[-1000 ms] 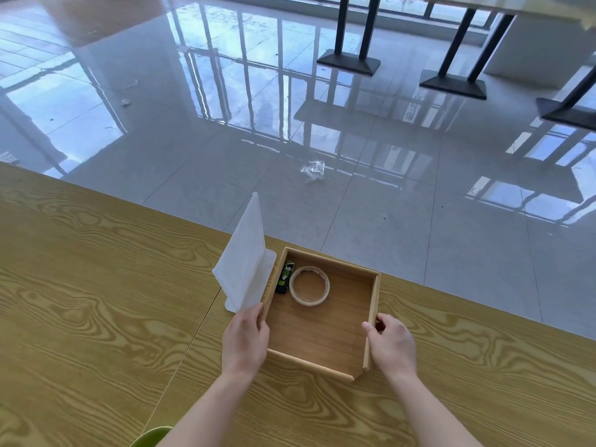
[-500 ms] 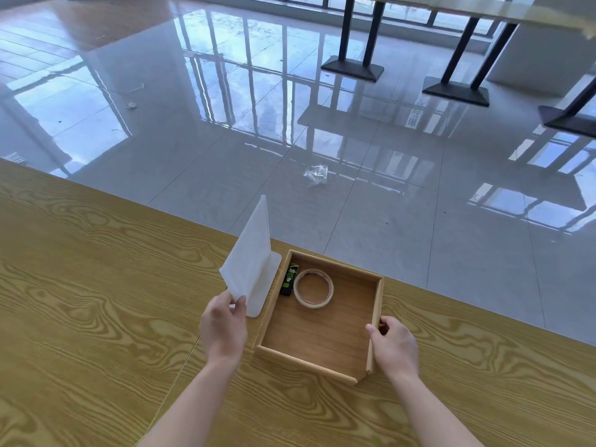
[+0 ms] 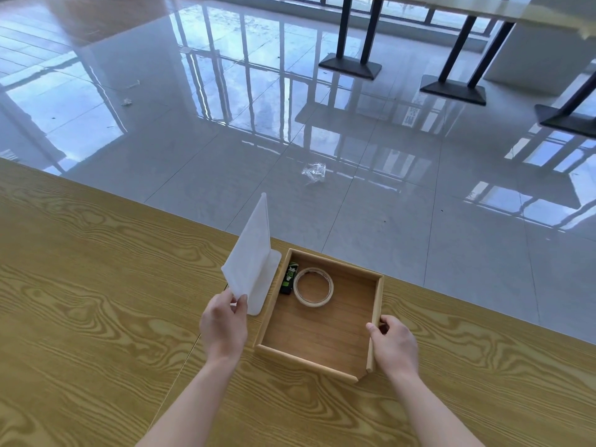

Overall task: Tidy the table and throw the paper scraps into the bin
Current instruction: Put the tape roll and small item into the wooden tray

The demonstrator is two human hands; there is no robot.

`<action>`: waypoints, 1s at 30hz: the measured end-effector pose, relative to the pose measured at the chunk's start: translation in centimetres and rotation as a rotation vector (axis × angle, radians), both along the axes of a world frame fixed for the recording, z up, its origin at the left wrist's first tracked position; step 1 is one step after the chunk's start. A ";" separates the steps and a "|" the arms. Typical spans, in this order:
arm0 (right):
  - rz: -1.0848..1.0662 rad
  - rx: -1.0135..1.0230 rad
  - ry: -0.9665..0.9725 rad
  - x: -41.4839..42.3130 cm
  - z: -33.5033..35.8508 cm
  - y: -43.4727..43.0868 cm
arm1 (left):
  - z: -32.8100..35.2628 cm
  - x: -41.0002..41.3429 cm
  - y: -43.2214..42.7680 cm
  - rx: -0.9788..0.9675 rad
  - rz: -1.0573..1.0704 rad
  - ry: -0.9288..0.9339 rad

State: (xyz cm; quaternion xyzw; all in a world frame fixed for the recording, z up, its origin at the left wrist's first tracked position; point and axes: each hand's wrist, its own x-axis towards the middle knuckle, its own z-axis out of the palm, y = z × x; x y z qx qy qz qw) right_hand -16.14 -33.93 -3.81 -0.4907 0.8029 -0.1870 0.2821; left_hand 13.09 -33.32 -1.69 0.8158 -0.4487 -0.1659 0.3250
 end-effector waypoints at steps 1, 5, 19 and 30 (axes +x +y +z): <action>0.001 0.001 0.001 0.0 0.0 0.0 | 0.0 0.0 0.1 -0.006 -0.003 0.000; 0.008 0.006 0.011 0.0 0.0 -0.1 | -0.1 0.2 0.7 -0.040 -0.024 -0.005; 0.003 0.001 0.005 0.0 -0.2 -0.1 | -0.2 0.6 0.5 -0.045 -0.032 -0.012; -0.002 0.034 -0.081 -0.4 0.1 0.3 | -0.6 -0.8 3.2 0.261 -0.051 0.150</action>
